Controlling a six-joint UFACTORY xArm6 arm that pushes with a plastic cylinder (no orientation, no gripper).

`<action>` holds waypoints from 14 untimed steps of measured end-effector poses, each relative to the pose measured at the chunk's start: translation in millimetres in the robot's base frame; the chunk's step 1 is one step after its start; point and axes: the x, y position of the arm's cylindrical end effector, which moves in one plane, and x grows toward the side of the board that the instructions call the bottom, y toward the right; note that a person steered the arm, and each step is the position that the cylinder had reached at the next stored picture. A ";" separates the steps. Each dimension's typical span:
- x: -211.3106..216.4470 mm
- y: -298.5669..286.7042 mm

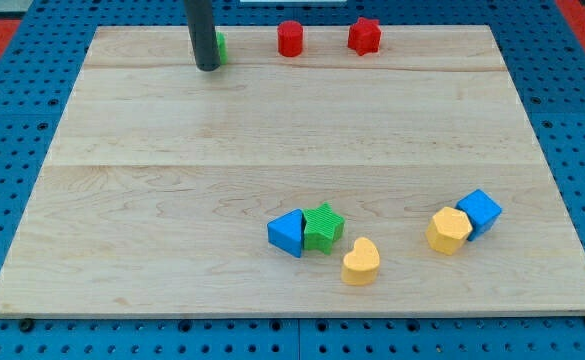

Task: Slide the blue cube towards the left side

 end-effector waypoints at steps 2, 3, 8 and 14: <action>5.5 19.7; 38.3 80.8; 199.4 373.6; 246.0 326.3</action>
